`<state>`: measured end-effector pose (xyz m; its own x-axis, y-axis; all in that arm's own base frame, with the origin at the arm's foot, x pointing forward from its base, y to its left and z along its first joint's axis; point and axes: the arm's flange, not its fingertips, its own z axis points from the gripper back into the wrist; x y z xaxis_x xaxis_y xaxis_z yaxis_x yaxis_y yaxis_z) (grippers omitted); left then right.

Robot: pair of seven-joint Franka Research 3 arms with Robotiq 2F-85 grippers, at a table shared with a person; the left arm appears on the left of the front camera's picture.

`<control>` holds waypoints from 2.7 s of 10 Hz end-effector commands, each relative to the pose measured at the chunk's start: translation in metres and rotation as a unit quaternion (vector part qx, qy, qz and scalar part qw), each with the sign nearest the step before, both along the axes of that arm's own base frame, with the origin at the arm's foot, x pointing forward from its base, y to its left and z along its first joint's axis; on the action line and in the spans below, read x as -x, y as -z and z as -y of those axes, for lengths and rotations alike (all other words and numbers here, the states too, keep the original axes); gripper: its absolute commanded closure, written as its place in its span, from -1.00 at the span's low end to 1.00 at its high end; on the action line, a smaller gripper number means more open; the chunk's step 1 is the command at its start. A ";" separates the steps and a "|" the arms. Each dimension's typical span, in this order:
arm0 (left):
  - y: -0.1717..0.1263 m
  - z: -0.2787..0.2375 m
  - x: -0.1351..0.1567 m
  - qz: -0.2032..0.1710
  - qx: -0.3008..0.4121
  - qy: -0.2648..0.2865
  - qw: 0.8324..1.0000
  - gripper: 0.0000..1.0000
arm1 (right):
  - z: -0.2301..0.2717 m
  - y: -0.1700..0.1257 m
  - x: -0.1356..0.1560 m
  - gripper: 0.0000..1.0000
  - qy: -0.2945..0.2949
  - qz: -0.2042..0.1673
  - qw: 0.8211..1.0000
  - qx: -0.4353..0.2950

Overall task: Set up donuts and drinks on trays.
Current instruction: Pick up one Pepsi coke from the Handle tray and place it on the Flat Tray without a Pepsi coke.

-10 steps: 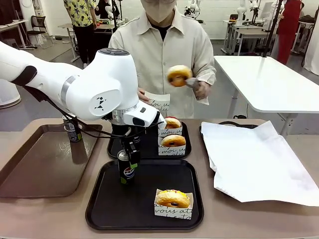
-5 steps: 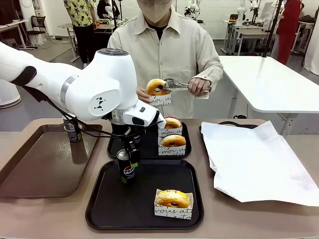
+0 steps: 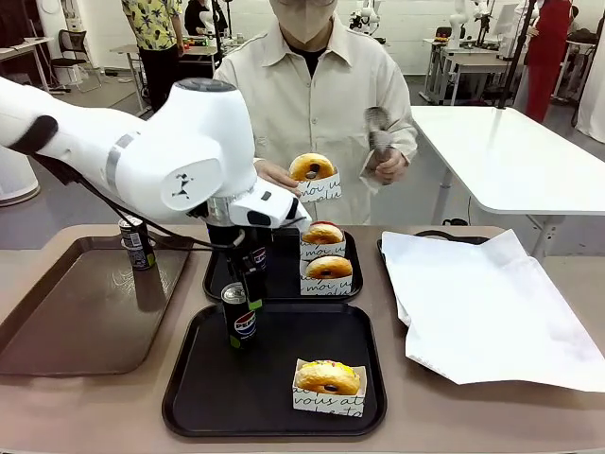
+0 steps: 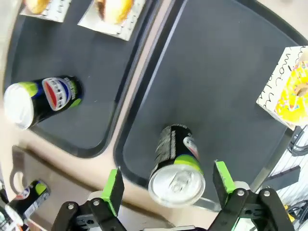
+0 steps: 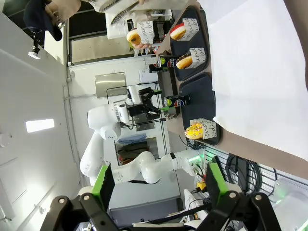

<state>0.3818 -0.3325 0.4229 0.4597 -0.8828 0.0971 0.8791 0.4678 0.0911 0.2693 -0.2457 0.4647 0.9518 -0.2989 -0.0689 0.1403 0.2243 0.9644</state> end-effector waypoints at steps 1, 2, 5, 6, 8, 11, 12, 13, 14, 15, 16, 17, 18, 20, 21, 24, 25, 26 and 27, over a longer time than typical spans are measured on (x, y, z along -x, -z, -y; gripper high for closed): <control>-0.045 -0.032 0.011 0.021 -0.001 -0.042 0.999 -1.00 | -0.001 -0.001 -0.001 -1.00 0.002 0.010 1.000 -0.008; -0.072 -0.062 0.025 0.039 0.013 -0.058 0.997 -1.00 | -0.001 -0.001 -0.001 -1.00 0.002 0.010 1.000 -0.008; -0.101 -0.130 0.045 0.053 0.020 -0.134 0.989 -1.00 | -0.001 -0.001 -0.001 -1.00 0.002 0.010 1.000 -0.008; -0.105 -0.151 0.044 0.069 0.027 -0.172 0.982 -1.00 | -0.001 -0.001 -0.001 -1.00 0.002 0.010 1.000 -0.008; -0.112 -0.226 0.031 0.081 0.094 -0.299 0.946 -1.00 | -0.001 -0.001 -0.001 -1.00 0.002 0.010 1.000 -0.008; -0.091 -0.292 0.008 0.041 0.147 -0.376 0.914 -1.00 | -0.001 -0.001 -0.001 -1.00 0.002 0.010 1.000 -0.008; -0.083 -0.305 -0.004 0.026 0.146 -0.396 0.906 -1.00 | -0.001 -0.001 -0.001 -1.00 0.002 0.010 1.000 -0.008; -0.074 -0.306 -0.010 0.022 0.128 -0.413 0.901 -1.00 | -0.001 -0.001 -0.001 -1.00 0.002 0.010 1.000 -0.008; -0.093 -0.312 0.008 0.032 0.134 -0.388 0.911 -1.00 | -0.001 -0.001 -0.001 -1.00 0.002 0.010 1.000 -0.008; -0.093 -0.312 0.008 0.032 0.134 -0.388 0.911 -1.00 | -0.001 -0.001 -0.001 -1.00 0.002 0.010 1.000 -0.008; -0.093 -0.312 0.008 0.032 0.134 -0.388 0.911 -1.00 | -0.001 -0.001 -0.001 -1.00 0.002 0.010 1.000 -0.008; -0.093 -0.312 0.008 0.032 0.134 -0.388 0.911 -1.00 | -0.001 -0.001 -0.001 -1.00 0.002 0.010 1.000 -0.008; -0.093 -0.312 0.008 0.032 0.134 -0.388 0.911 -1.00 | -0.001 -0.001 -0.001 -1.00 0.002 0.010 1.000 -0.008; -0.105 -0.333 0.001 -0.040 0.262 -0.399 0.878 -1.00 | -0.001 -0.001 -0.001 -1.00 0.002 0.010 1.000 -0.008; -0.112 -0.373 -0.008 -0.112 0.389 -0.431 0.806 -1.00 | -0.001 -0.001 -0.001 -1.00 0.002 0.010 1.000 -0.008; -0.078 -0.471 0.005 -0.196 0.552 -0.437 0.683 -1.00 | -0.001 -0.001 -0.001 -1.00 0.002 0.010 1.000 -0.008; -0.061 -0.497 0.006 -0.232 0.596 -0.427 0.640 -1.00 | -0.001 -0.001 -0.001 -1.00 0.002 0.010 1.000 -0.008; -0.042 -0.519 0.003 -0.271 0.614 -0.422 0.610 -1.00 | -0.001 -0.001 -0.001 -1.00 0.002 0.010 1.000 -0.008; -0.021 -0.532 0.014 -0.312 0.624 -0.419 0.581 -1.00 | -0.001 -0.001 -0.001 -1.00 0.002 0.010 1.000 -0.008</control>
